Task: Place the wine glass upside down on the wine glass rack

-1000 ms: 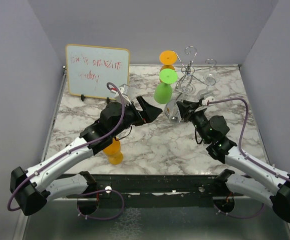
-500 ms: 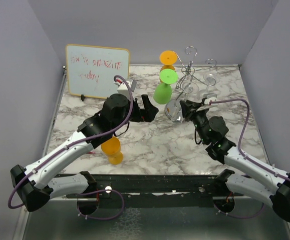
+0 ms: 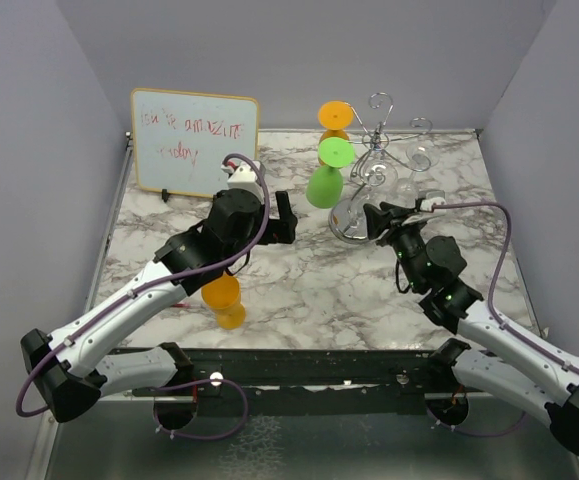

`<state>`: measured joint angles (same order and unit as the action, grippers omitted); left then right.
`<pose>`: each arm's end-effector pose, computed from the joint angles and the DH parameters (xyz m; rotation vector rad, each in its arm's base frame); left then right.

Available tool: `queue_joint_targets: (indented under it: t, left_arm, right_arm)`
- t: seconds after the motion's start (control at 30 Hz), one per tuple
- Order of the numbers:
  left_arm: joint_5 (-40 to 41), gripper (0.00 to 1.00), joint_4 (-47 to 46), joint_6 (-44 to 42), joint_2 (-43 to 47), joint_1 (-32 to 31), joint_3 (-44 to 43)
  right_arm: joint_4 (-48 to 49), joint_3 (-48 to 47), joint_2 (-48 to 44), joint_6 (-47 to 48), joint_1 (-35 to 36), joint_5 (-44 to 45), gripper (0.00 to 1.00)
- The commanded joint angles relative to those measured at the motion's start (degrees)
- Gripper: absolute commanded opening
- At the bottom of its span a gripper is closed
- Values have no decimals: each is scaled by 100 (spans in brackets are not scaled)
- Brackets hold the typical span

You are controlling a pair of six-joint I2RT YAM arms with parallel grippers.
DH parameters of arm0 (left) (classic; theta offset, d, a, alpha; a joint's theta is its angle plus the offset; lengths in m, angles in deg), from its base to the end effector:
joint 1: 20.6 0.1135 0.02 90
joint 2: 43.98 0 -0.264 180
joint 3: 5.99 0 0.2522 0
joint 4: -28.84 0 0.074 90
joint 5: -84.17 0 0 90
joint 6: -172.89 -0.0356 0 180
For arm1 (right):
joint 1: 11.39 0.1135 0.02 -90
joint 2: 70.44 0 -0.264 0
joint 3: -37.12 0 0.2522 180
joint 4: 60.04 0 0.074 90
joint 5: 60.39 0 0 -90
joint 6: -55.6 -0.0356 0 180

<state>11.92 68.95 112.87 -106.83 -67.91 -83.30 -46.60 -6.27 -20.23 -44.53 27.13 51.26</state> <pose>0.1714 -0.1698 0.3647 0.1086 2.0360 -0.5498 0.1708 0.1192 0.2988 -0.0536 1.4760 0.4163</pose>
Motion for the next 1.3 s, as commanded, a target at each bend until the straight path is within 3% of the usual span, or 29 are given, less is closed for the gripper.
queue_joint_targets:
  t: [0.0,0.5,0.67,0.87,0.97,1.13,1.27]
  left_arm:
    - [918,99,103,-231,-164,25,-317]
    - [2210,98,1614,-115,-148,319,-654]
    - [2692,84,2182,230,-321,392,-545]
    - [2417,61,2398,652,-680,703,-430]
    - [2408,59,2414,845,-716,724,-334]
    - [2393,67,2471,887,-688,772,-285]
    - [2068,59,2564,929,-536,784,-235]
  right_arm:
    - [-658,-53,-476,-100,-11,-168,46]
    - [-1786,-232,-1650,-78,-11,-467,53]
    - [-2003,-411,-1626,-271,-9,-471,53]
    - [-2246,-546,-1496,-443,-11,-409,53]
    - [-2351,-551,-1482,-491,-11,-324,52]
    - [-2345,-505,-1497,-573,-11,-319,52]
    - [-2332,-500,-1463,-610,-10,-319,52]
